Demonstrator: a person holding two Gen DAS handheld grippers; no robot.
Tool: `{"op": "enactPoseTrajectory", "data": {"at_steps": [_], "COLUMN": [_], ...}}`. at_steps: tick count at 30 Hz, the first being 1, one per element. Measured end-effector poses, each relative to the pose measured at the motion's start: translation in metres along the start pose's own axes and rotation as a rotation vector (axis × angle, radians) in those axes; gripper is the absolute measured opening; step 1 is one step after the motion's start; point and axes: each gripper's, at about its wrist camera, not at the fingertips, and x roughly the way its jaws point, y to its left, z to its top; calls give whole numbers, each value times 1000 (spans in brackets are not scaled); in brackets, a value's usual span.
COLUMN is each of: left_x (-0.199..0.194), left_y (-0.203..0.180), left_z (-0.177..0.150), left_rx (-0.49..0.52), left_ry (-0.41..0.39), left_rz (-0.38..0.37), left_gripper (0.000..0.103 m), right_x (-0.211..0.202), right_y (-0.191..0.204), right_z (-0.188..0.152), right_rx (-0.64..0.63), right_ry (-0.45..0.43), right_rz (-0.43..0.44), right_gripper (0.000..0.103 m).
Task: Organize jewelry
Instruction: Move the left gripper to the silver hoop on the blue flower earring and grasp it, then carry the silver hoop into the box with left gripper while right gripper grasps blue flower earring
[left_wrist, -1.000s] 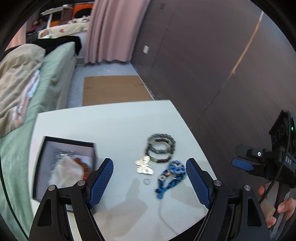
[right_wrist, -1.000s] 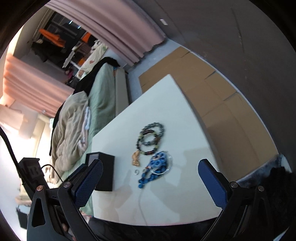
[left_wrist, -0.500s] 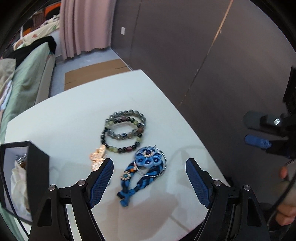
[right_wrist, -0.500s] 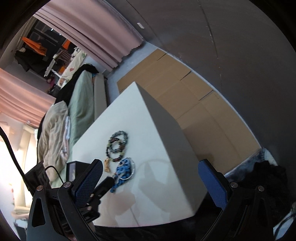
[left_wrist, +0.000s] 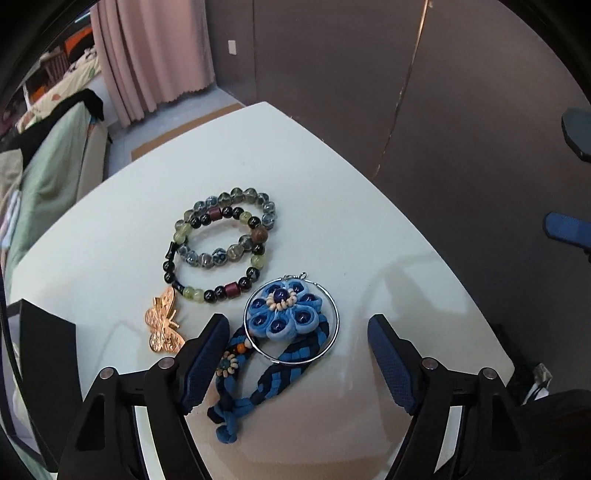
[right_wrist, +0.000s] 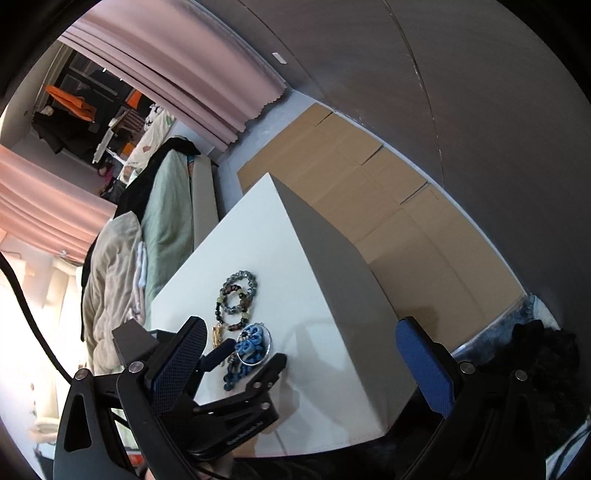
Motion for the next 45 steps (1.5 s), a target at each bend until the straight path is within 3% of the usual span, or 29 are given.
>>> {"op": "enactPoseTrajectory", "data": {"at_steps": [2,3,7,15,19,30,37,45], "left_x": [-2,-3,-4,-35,-50,-83,-104,-127], "left_y": [3,6,14,25,36,91,123,149], "left_z": [2,3,5,5,5,-8,-23,-27], "left_rx": [-10,-19,-36,-79,-99,-208,-330,-376], "left_ry": [-8,-6,9,-70,-103,-159,-183,-203], "left_rz": [10,7,-28,-112,-102,-48,-58,-60], "left_gripper": [54,52,52,52,52,52,52,52], "right_x": [1,1,3,10,17,51,78,103], "right_y": [1,0,4,9,15,42,62,81], "right_z": [-1,-1,-1,-2,-4,-18,-23,-34], "right_rx": [-1,0,-15,-30,-40,-94,-146,-235], "right_ry": [1,5,19,38,56,151,198,249], "right_rz": [1,3,7,8,14,6,-60,-118], "right_gripper": [103,103,103,103,103,70,70,68]}}
